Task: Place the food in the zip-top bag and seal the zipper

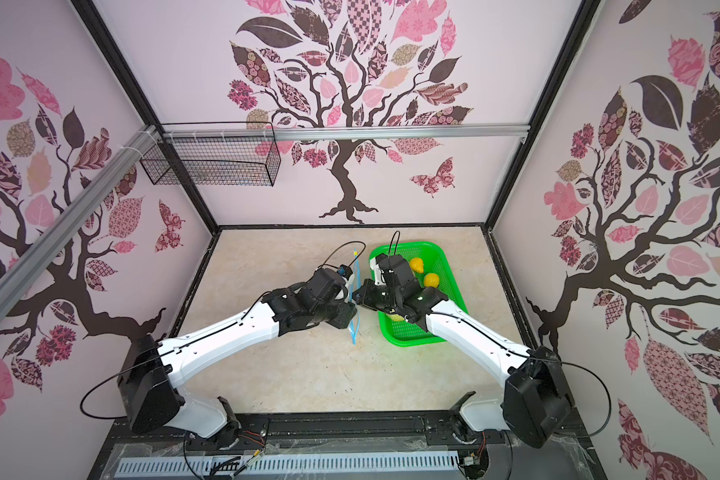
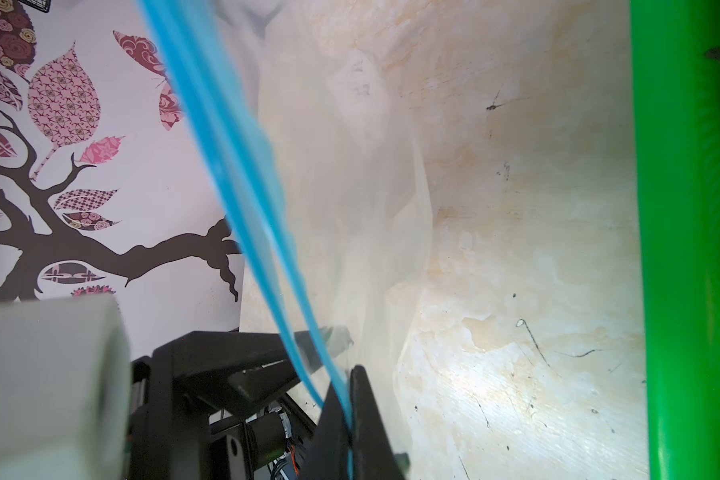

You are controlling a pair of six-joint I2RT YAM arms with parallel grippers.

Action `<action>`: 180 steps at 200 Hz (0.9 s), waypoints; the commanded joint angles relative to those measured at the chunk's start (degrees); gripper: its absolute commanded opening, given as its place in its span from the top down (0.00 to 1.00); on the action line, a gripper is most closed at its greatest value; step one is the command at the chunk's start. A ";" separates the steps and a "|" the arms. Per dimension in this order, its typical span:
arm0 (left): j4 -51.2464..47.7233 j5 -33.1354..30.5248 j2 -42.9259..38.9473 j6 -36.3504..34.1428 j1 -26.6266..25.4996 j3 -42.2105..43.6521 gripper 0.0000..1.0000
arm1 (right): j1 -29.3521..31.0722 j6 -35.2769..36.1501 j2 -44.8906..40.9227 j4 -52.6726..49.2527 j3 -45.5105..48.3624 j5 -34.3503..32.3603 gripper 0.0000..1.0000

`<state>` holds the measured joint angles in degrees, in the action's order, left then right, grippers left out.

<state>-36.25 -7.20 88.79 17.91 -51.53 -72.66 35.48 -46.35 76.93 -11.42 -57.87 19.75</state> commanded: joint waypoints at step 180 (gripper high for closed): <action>-4.83 -10.26 -1.04 0.41 1.42 -4.88 0.55 | 0.01 4.08 -0.81 -2.31 1.49 -4.20 1.00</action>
<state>-40.47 -18.02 87.77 19.25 -50.04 -76.40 35.48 -42.48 76.93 -15.16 -57.34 14.74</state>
